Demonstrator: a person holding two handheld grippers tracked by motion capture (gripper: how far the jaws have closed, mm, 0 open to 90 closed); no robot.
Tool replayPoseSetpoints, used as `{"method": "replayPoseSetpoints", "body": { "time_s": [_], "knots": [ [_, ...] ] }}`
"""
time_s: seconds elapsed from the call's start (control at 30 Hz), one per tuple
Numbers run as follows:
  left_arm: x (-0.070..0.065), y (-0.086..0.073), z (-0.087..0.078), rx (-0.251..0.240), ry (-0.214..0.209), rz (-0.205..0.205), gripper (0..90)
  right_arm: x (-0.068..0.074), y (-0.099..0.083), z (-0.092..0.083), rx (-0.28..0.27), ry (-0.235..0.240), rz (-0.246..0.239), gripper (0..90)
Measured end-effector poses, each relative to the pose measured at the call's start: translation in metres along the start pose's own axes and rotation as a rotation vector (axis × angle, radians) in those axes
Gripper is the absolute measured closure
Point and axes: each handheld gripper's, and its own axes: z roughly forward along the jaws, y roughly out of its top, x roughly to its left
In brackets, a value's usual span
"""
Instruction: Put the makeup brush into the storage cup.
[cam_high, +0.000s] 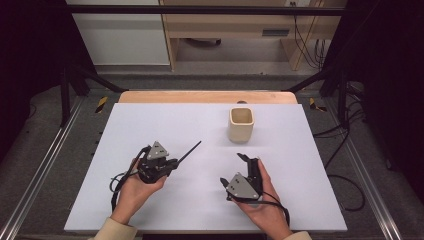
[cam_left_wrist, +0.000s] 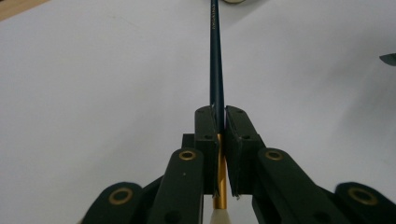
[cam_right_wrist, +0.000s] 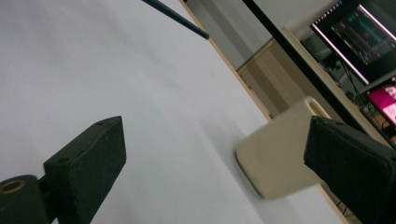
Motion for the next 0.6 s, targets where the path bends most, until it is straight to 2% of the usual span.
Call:
{"method": "replayPoseSetpoints", "body": {
  "time_s": [0.07,0.17,0.2,0.27,0.3,0.43,0.47,0.6],
  "knots": [
    [0.000,-0.002,-0.001,-0.001,-0.008,0.003,83.5,0.004,0.008,0.004,-0.021,-0.002,-0.057,7.4],
    [-0.002,-0.007,0.004,0.028,-0.013,0.028,83.5,0.011,0.018,0.014,-0.051,-0.001,-0.095,7.9],
    [-0.003,-0.009,0.006,0.036,-0.012,0.034,83.5,0.011,0.018,0.014,-0.051,-0.001,-0.095,7.9],
    [-0.005,-0.010,0.006,0.056,-0.013,0.060,83.5,0.018,0.021,0.016,-0.044,0.009,-0.149,7.9],
    [-0.005,-0.010,0.006,0.056,-0.013,0.060,83.5,0.020,0.021,0.016,-0.041,0.012,-0.164,7.9],
    [-0.010,-0.008,0.005,0.044,-0.045,0.049,83.5,0.028,0.021,0.015,-0.029,0.010,-0.203,8.9],
    [-0.011,-0.009,0.005,0.057,-0.050,0.063,83.5,0.032,0.023,0.016,-0.031,0.013,-0.218,9.9],
    [-0.018,-0.009,0.009,0.062,-0.063,0.076,83.5,0.039,0.025,0.017,-0.032,0.021,-0.252,12.7]
  ]
}}
